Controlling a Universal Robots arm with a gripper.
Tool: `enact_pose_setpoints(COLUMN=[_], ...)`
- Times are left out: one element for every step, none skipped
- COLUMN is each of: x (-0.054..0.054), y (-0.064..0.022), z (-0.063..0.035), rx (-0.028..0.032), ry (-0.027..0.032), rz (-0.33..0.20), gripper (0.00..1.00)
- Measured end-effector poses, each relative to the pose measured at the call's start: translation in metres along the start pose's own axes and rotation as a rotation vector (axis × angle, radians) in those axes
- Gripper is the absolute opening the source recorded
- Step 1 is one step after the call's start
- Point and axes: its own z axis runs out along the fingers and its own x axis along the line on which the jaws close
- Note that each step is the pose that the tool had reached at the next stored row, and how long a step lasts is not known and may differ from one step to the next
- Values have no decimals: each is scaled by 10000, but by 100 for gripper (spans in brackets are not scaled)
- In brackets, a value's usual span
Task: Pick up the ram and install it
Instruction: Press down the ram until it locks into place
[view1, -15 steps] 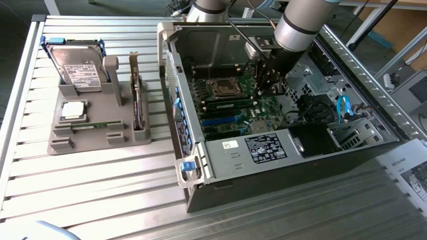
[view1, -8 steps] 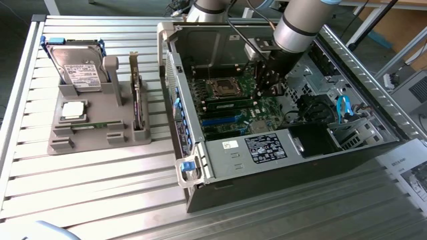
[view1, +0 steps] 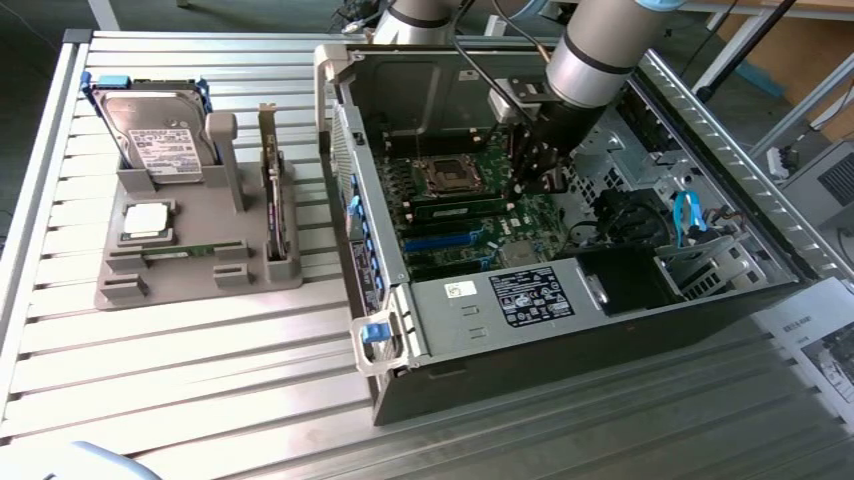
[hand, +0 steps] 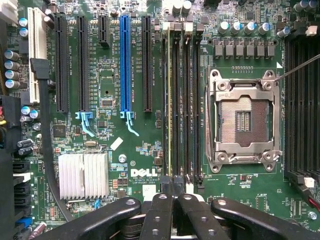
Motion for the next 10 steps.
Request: enact_pose_setpoints(x=[0, 0, 0, 0, 0, 1, 1, 1, 1, 1], y=[0, 0, 0, 0, -1, -1, -1, -1, -1, -1], z=[1, 2, 6, 9, 11, 15, 17, 20, 24, 26], rx=[0, 0, 1, 1, 0, 0, 0, 0, 0, 0], ry=[-1, -2, -4, -3, -1, -1, -1, 0, -1, 0], rz=[0, 0, 0, 0, -1, 0, 0, 0, 0, 0], gripper=[10, 10, 10, 10, 10, 10, 10, 10, 10, 10])
